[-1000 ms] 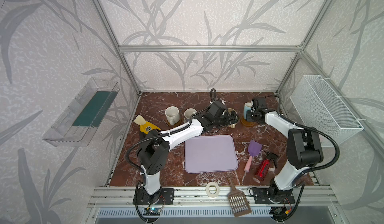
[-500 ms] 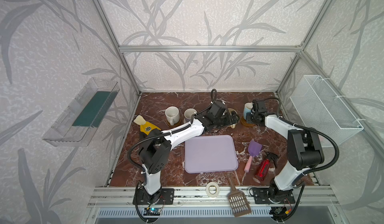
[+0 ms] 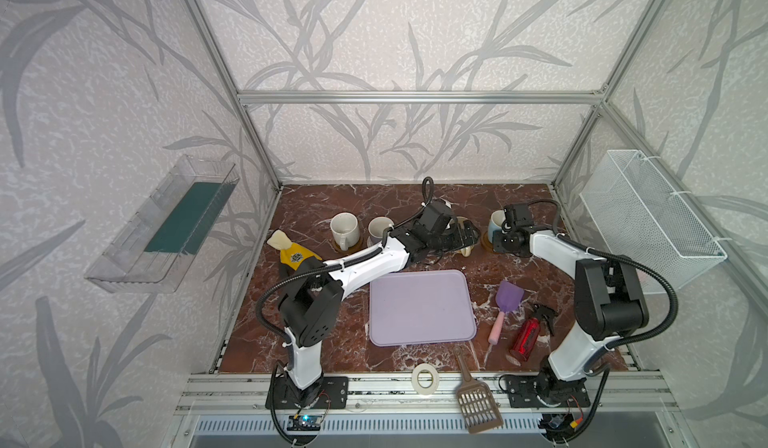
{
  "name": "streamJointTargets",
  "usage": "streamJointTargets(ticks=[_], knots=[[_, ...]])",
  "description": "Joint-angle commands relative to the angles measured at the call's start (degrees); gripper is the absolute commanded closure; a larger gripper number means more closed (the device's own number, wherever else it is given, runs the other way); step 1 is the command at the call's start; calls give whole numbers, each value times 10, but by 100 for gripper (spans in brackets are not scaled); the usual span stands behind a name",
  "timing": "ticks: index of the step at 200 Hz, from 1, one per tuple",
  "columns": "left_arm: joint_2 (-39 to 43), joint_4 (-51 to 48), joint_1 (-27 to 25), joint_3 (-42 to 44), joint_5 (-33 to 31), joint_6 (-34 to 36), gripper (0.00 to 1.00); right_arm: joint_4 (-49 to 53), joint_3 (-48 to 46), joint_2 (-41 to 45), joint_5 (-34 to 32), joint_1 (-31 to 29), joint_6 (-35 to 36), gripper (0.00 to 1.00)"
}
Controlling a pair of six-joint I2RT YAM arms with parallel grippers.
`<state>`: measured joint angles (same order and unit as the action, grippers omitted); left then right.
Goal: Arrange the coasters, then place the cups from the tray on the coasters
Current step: 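Lower the light blue mug onto the wooden coaster and open the right gripper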
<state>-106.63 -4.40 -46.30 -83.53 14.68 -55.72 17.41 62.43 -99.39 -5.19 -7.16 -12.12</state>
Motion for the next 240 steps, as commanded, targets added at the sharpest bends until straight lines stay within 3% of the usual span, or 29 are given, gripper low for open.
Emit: streamJointTargets(ticks=[1,42,74,111,133,171,181,197,202,215,220,240], knots=[[-3,11,-1,-2,-1,-7,1,43,-2,1,14,0,1,100],[-10,12,-2,-9,-6,-7,1,52,-1,0,5,-1,7,94],[-10,4,-2,-16,-15,-5,1,51,7,-4,2,0,12,80],[5,5,-4,-7,-25,-4,1,59,12,4,-8,0,8,75],[17,8,-4,6,-31,-1,1,59,7,13,-4,-1,6,57],[56,-33,-4,24,-61,48,1,41,-21,97,2,-3,5,39],[74,-54,-4,33,-75,67,1,40,-26,122,11,-3,9,24],[111,-73,-1,61,-107,93,1,49,-31,161,31,-3,9,22],[122,-76,0,71,-117,101,1,50,-36,176,38,-3,6,14],[153,-80,8,106,-135,116,0,46,-50,212,53,-3,3,12],[166,-82,12,118,-142,120,1,45,-57,227,57,-3,1,0],[208,-76,33,168,-152,134,1,36,-87,281,60,-3,-8,1]])
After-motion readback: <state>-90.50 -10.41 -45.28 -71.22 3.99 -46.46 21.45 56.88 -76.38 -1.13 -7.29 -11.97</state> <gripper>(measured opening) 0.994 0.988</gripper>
